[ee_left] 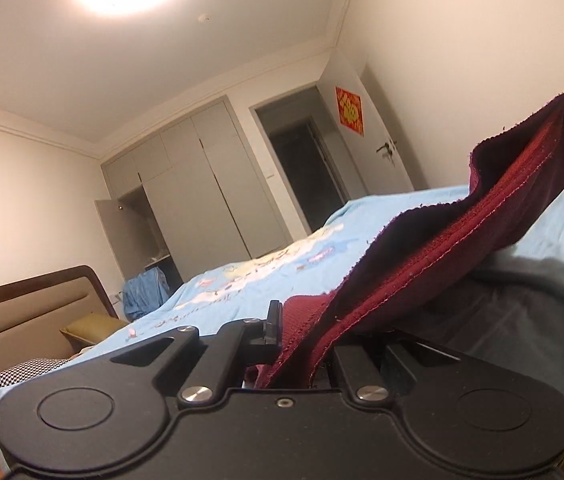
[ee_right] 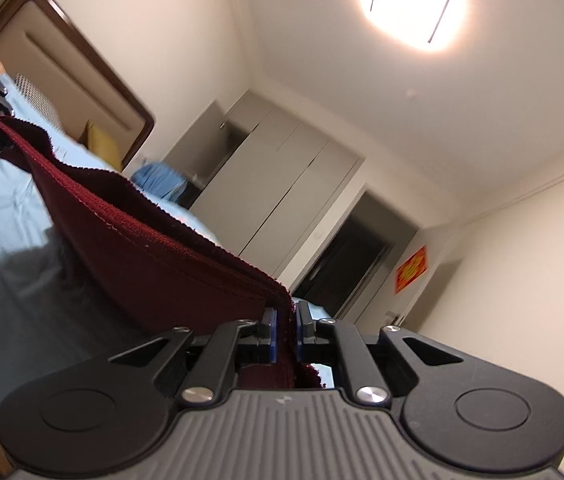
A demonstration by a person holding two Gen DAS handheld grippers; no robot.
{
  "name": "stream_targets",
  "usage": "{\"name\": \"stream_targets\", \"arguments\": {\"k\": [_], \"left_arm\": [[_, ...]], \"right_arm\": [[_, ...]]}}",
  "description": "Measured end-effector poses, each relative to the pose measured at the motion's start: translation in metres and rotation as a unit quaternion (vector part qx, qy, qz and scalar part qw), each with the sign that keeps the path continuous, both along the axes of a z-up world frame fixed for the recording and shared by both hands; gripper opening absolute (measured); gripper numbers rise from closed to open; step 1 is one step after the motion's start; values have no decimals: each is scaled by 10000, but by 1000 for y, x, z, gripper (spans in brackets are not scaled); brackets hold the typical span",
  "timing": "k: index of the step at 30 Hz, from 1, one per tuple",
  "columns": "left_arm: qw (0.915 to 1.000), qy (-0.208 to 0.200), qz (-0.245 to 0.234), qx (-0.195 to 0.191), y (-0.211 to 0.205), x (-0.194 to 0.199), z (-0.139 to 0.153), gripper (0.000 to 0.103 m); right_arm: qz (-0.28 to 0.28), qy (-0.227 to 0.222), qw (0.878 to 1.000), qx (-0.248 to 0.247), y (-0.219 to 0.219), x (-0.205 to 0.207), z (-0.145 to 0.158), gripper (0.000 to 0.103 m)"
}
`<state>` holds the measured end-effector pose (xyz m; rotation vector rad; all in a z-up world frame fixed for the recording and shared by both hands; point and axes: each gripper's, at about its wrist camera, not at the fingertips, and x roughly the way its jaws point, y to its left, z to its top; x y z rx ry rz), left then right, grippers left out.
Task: Fold small clothes
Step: 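Grasp the hem with both tools and lift it toward the collar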
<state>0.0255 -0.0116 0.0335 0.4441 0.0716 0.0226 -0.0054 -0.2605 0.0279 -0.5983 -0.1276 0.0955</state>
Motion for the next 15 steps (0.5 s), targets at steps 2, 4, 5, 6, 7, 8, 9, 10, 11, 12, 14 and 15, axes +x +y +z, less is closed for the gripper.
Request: {"name": "stream_targets", "arguments": {"k": [2, 4, 5, 6, 7, 8, 9, 10, 11, 12, 14, 15], "left_arm": [[9999, -34, -56, -97, 0, -11, 9, 2], [9995, -55, -139, -268, 2, -21, 19, 2], [9990, -61, -202, -383, 3, -28, 23, 2], [9983, -47, -290, -498, 5, -32, 27, 2], [9972, -3, -416, -625, 9, -38, 29, 2], [9956, 76, -547, -752, 13, -43, 32, 2], [9936, 200, -666, -890, 17, -43, 32, 2], [9916, 313, -750, -1008, 21, -42, 32, 2], [9899, 400, -793, -1103, 25, -40, 30, 2], [9885, 497, -799, -1184, 28, -36, 30, 2], [9853, 682, -768, -1367, 35, -24, 31, 2], [9833, 753, -769, -1469, 38, -18, 33, 2]], "right_arm": [[-11, -195, 9998, 84, 0, -9, 3, 10], [-18, -395, 9991, 131, -1, -16, 9, 10], [-16, -481, 9987, 153, -1, -19, 11, 10], [-9, -553, 9983, 181, -1, -22, 11, 10], [8, -590, 9981, 200, -1, -24, 12, 10], [21, -585, 9981, 209, -1, -24, 12, 10], [7, -542, 9983, 207, -1, -21, 10, 10], [11, -493, 9986, 213, -4, -21, 9, 10], [17, -446, 9988, 222, -5, -18, 7, 10], [21, -394, 9990, 226, -5, -14, 6, 10], [36, -292, 9993, 208, -5, -5, 4, 10], [35, -266, 9995, 170, -4, 0, 3, 10]]}}
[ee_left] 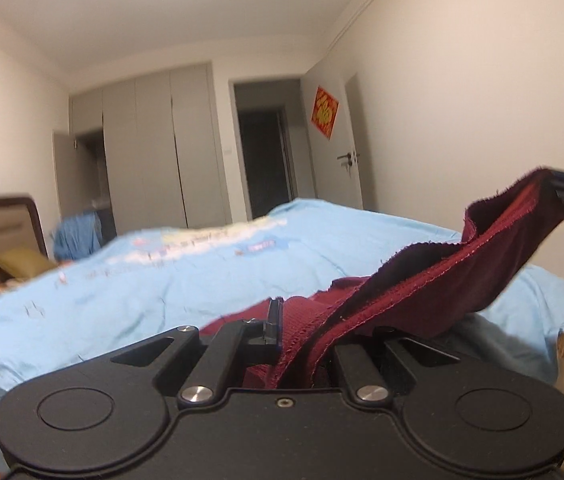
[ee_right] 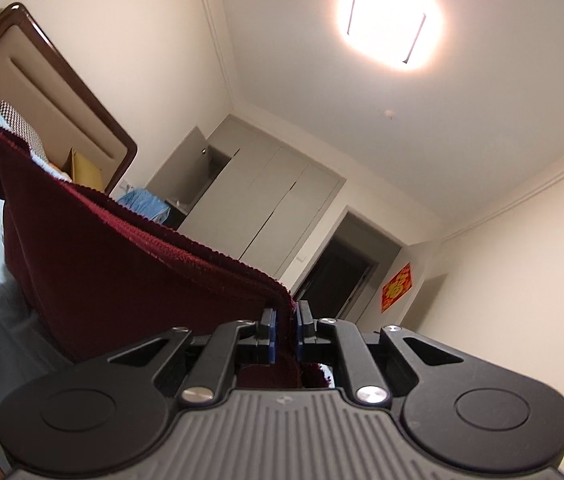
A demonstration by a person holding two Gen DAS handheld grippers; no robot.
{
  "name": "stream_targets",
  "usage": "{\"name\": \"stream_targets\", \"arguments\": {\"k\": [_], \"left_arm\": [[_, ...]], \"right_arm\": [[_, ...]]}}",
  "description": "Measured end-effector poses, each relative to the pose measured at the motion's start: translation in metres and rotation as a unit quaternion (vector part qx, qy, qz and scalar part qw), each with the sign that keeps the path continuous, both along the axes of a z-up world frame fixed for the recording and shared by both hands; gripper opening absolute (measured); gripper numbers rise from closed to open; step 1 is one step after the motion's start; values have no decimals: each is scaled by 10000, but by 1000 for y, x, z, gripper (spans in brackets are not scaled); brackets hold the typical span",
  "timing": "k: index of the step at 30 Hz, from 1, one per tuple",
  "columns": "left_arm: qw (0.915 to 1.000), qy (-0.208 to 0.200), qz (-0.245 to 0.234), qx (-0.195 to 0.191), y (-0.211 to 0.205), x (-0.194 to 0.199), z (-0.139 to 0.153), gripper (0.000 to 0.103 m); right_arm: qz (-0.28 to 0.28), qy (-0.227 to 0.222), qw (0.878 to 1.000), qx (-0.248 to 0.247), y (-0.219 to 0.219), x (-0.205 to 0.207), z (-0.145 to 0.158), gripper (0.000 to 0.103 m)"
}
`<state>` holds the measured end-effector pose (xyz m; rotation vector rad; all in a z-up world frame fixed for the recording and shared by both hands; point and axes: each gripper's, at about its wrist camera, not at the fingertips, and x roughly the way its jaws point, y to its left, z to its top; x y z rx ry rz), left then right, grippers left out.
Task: Fold small clothes
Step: 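Grasp the hem with both tools and lift it toward the collar, then lay the lifted hem over the sweater body with both tools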
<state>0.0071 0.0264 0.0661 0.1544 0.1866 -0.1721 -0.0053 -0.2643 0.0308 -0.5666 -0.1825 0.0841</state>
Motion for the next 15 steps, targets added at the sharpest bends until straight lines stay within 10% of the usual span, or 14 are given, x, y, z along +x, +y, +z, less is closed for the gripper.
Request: {"name": "stream_targets", "arguments": {"k": [15], "left_arm": [[9943, 941, 508, -28, 20, 177, 32, 3]], "right_arm": [[205, 654, 9976, -81, 7, 181, 17, 11]]}}
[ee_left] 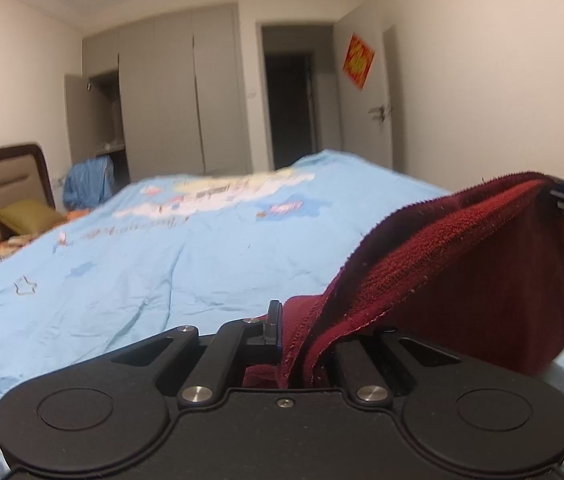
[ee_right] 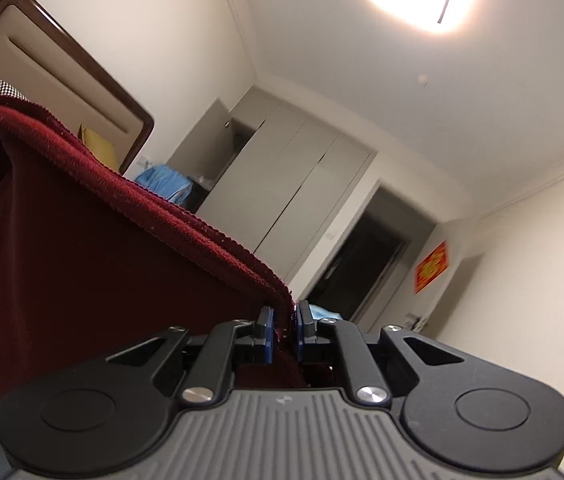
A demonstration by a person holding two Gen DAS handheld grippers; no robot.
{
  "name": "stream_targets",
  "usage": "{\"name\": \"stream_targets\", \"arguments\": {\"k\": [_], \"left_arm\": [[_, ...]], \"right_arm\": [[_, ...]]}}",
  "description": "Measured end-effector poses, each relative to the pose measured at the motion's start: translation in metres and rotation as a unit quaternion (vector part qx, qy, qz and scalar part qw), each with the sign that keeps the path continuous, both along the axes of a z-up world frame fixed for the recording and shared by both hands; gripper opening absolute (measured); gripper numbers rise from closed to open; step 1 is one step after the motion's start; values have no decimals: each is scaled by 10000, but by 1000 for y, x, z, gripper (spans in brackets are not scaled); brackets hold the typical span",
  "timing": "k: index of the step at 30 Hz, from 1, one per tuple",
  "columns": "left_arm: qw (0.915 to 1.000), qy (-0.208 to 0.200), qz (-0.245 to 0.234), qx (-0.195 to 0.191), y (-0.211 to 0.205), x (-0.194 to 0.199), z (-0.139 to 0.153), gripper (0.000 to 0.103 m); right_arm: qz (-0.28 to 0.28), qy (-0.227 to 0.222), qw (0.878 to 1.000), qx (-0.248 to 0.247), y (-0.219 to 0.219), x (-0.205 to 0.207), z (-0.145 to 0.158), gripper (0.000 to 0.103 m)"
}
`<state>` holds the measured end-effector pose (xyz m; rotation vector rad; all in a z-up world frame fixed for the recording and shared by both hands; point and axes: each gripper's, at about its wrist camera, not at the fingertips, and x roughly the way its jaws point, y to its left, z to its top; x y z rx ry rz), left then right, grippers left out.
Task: Fold small clothes
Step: 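Lay the lifted hem over the sweater body with both tools, then open both tools, release the hem and smooth the folded sweater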
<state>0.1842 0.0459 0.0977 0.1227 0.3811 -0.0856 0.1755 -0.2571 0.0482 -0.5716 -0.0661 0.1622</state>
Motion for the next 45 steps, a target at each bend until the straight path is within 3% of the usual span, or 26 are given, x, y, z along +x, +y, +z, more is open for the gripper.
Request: {"name": "stream_targets", "arguments": {"k": [10, 20, 29, 31, 32, 34, 36, 38, 42, 45], "left_arm": [[9940, 1075, 179, 124, 15, 150, -30, 3], [9832, 1803, 247, -173, 32, 203, -85, 5], [9779, 2009, 316, -485, 41, 220, -97, 26], [9782, 1987, 393, -455, 43, 218, -96, 45], [9788, 1954, 443, -432, 43, 216, -94, 52], [9805, 1826, 583, -436, 46, 211, -90, 84], [9819, 1689, 730, -456, 50, 204, -83, 92], [9821, 1614, 865, -441, 54, 199, -78, 98], [9834, 1336, 1176, -342, 57, 183, -67, 102], [9847, 1174, 1253, -304, 56, 170, -64, 102]], "right_arm": [[-21, 885, 9950, -471, 18, 131, -28, 11], [96, 1489, 9865, -679, 41, 202, -82, 10], [45, 1915, 9801, -510, 38, 232, -120, 11], [42, 1925, 9800, -505, 38, 233, -122, 12], [35, 1916, 9801, -508, 38, 232, -123, 16], [18, 1892, 9808, -475, 35, 231, -122, 24], [-13, 1890, 9812, -393, 31, 229, -119, 57], [-29, 1848, 9824, -271, 25, 224, -108, 73], [-44, 1678, 9855, -228, 13, 209, -92, 95], [89, 1638, 9862, -238, 5, 192, -84, 97]]}}
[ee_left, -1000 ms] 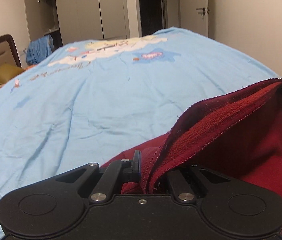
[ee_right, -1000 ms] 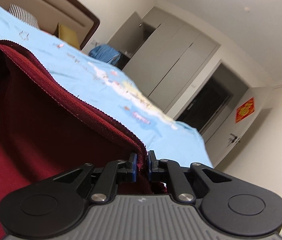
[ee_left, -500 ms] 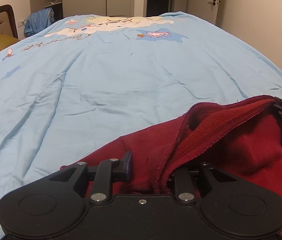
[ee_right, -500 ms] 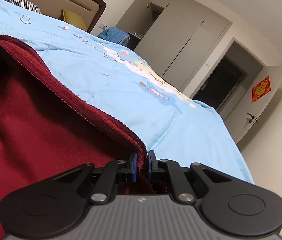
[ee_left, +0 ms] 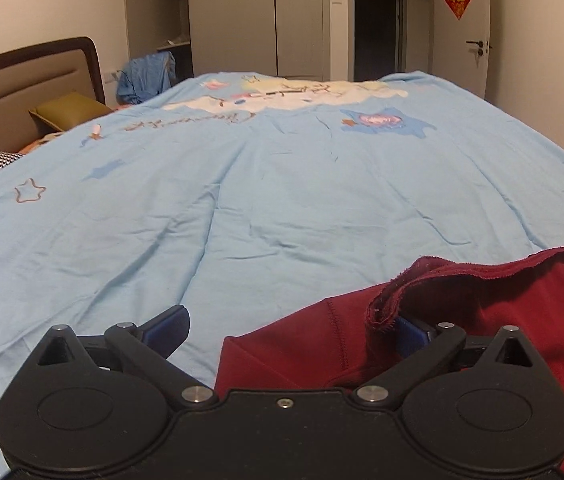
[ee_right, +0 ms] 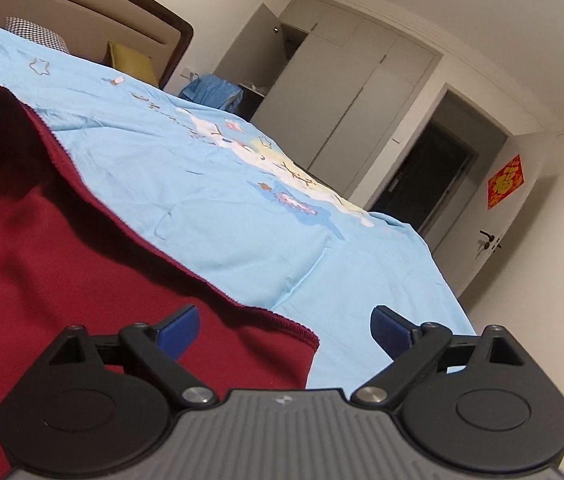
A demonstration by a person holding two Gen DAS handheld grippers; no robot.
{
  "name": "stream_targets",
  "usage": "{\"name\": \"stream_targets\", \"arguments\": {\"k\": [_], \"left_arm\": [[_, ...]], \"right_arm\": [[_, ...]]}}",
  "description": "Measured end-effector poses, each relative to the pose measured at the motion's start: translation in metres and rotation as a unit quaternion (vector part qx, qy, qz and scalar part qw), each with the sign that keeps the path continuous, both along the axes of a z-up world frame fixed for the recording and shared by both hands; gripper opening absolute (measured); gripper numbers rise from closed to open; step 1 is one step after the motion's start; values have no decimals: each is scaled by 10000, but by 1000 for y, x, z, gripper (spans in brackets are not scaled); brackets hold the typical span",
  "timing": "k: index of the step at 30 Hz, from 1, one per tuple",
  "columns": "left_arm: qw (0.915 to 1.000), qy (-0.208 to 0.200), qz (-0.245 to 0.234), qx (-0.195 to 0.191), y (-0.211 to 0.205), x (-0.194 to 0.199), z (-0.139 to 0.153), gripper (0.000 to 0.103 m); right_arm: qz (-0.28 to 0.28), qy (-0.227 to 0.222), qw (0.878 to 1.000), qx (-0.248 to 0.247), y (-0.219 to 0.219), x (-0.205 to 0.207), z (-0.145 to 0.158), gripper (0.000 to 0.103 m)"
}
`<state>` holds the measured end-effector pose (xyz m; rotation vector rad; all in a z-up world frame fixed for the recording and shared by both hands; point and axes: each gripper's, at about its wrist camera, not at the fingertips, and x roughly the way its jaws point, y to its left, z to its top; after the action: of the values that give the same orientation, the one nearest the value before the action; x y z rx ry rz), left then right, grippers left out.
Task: Fold small clothes
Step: 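Open both tools, release the hem and smooth the folded sweater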
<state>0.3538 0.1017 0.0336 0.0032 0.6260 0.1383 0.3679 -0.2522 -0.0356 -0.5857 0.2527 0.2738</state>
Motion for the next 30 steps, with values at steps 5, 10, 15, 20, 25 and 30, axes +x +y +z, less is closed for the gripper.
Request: {"name": "stream_targets", "arguments": {"k": [5, 10, 15, 20, 25, 30], "left_arm": [[9986, -449, -181, 211, -17, -29, 7, 102], [9968, -587, -547, 18, -22, -40, 17, 102], [9798, -102, -1906, -587, -41, -22, 4, 102], [9692, 21, -2361, -698, -59, 18, -24, 102], [9753, 61, -2026, -876, -49, 62, -43, 102], [9827, -35, -1305, -1313, -16, 84, -59, 102]], "right_arm": [[280, 82, 9995, -102, -2, -23, 5, 98], [660, 324, 9973, -22, 1, -29, 7, 98], [1176, 1238, 9850, 249, 12, -5, -2, 98], [1401, 2092, 9649, 750, 18, 39, -12, 98], [1183, 2240, 9577, 1363, 10, 75, -14, 99], [733, 2368, 9449, 2139, -11, 102, -21, 99]]}}
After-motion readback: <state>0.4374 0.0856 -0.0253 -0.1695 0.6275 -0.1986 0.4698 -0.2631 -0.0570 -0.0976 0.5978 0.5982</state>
